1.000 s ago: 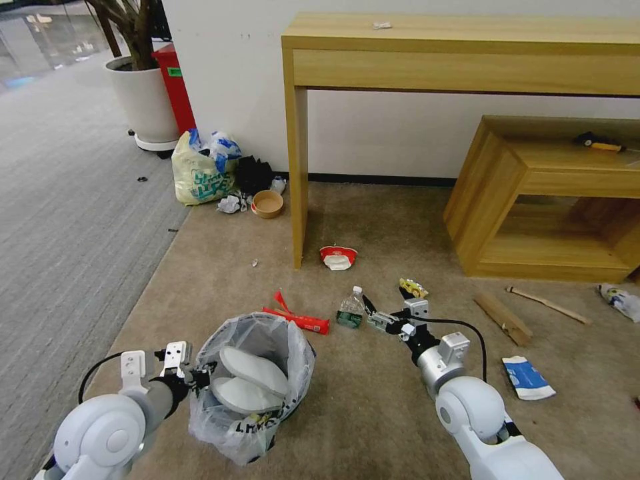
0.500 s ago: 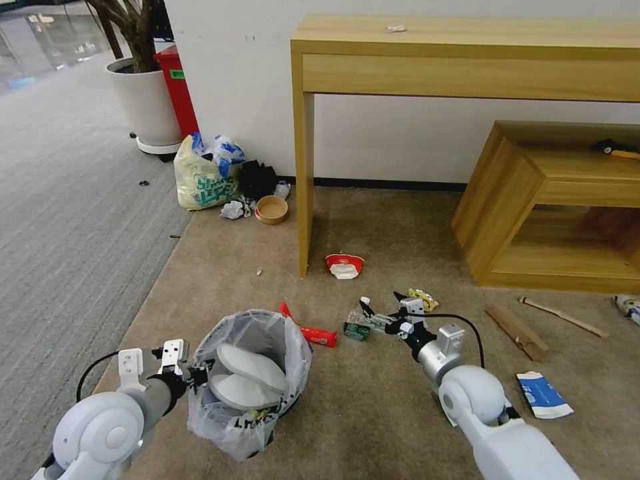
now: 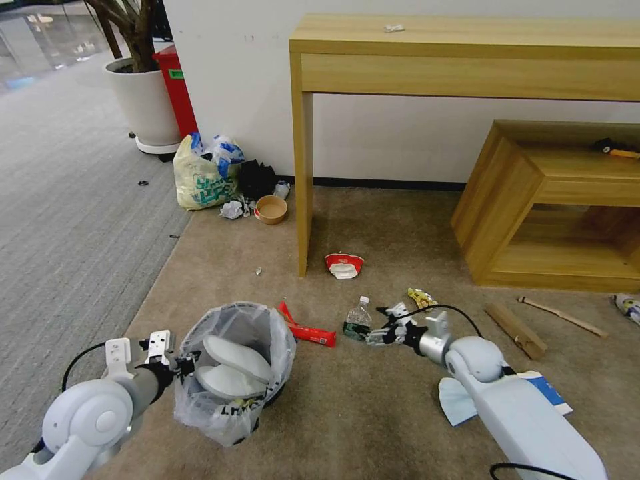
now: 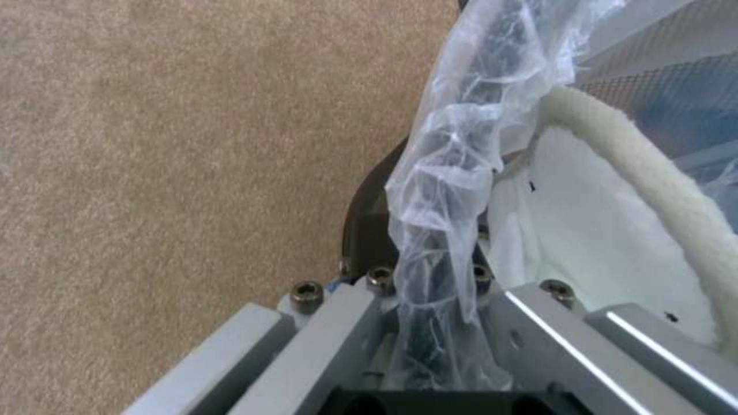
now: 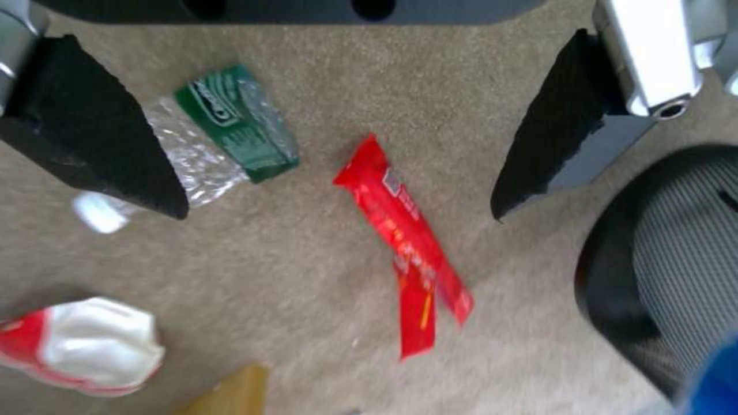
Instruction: Pick up the trash bin and place the garbage on the floor into it.
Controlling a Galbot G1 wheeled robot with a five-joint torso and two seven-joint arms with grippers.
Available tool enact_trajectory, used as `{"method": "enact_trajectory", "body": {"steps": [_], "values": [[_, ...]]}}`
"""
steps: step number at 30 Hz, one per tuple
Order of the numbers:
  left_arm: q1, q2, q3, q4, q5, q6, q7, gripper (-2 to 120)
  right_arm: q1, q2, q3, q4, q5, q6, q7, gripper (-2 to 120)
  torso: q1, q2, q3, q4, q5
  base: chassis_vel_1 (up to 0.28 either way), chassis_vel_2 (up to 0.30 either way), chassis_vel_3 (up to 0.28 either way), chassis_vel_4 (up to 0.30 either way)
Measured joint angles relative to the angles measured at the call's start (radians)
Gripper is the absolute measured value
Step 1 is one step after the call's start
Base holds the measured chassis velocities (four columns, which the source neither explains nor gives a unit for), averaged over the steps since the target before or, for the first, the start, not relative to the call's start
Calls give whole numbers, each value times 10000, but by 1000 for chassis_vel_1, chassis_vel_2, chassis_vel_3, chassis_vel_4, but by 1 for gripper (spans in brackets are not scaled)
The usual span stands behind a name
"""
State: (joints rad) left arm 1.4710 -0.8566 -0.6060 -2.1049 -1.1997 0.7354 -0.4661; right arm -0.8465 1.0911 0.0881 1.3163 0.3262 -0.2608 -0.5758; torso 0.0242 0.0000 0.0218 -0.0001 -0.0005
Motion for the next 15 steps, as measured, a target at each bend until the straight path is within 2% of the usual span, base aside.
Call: {"method": "enact_trajectory", "body": {"steps": [7,12,15], "values": [[-101,106,-22,28,-348,0,-166,0,1646,1109,-1295,-2295,-843,298,-559,100,0,0,0,4,0,0,0,0,0],[-124,172,-22,-9,-441,0,-216,0,2160,1599,-1734,-3263,-1127,489,-726,100,0,0,-1,1,1,0,0,0,0],[-128,247,-49,-55,-512,0,-263,0,2616,2119,-1997,-4319,-1410,755,-787,100,0,-1,-1,2,-1,0,0,0,0]]}}
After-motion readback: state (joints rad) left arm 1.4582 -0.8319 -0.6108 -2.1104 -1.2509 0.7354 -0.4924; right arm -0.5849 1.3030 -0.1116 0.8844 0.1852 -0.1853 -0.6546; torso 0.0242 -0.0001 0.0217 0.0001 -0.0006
